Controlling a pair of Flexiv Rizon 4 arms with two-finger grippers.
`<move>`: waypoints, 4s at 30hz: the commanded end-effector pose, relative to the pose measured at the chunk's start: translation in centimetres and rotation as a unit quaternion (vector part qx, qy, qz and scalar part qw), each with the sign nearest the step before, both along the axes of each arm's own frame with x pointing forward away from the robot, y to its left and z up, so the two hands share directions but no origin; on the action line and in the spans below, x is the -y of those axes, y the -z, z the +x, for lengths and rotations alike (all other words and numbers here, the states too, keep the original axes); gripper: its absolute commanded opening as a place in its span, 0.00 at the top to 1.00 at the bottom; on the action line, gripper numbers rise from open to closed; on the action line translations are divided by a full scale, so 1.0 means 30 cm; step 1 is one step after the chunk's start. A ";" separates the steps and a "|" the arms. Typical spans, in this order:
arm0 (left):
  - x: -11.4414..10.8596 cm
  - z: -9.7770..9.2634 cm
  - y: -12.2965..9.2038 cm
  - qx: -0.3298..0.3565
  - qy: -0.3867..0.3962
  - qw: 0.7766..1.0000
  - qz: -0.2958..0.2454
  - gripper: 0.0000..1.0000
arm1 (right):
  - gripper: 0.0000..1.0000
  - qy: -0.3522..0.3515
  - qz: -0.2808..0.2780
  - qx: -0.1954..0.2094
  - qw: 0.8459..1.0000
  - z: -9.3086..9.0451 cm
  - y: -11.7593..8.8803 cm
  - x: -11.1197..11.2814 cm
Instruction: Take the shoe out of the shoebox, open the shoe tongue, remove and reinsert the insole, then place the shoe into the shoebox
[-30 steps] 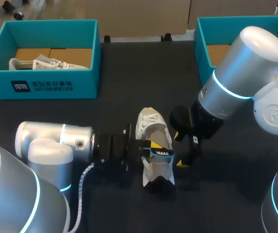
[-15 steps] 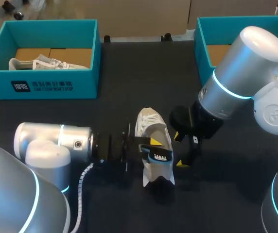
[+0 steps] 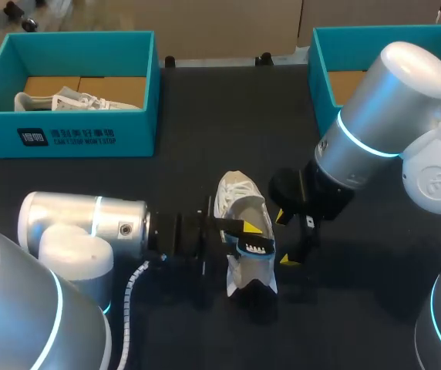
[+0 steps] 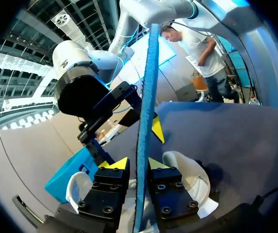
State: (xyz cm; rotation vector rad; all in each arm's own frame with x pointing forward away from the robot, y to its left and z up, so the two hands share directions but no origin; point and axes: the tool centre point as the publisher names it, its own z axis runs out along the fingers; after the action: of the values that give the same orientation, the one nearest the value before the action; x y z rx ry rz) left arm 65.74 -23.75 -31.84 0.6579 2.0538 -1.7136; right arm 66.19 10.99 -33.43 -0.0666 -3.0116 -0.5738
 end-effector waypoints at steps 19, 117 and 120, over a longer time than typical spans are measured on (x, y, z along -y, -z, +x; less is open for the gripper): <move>-0.005 0.055 0.066 0.034 0.018 0.999 0.017 1.00 | 0.00 0.000 0.001 0.001 1.000 -0.002 0.004 0.000; 0.008 0.102 0.102 0.173 -0.005 0.985 0.001 1.00 | 0.00 0.000 0.001 0.001 1.000 -0.002 0.004 0.000; 0.006 0.116 0.108 0.183 -0.008 0.983 0.014 1.00 | 0.00 0.000 0.001 0.001 1.000 -0.002 0.004 0.000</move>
State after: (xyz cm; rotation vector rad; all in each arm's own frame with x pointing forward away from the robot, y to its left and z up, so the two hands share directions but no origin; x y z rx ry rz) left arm 68.73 -23.31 -34.93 0.8856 1.8092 -1.4378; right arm 66.19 10.99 -33.43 -0.0667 -3.0116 -0.5738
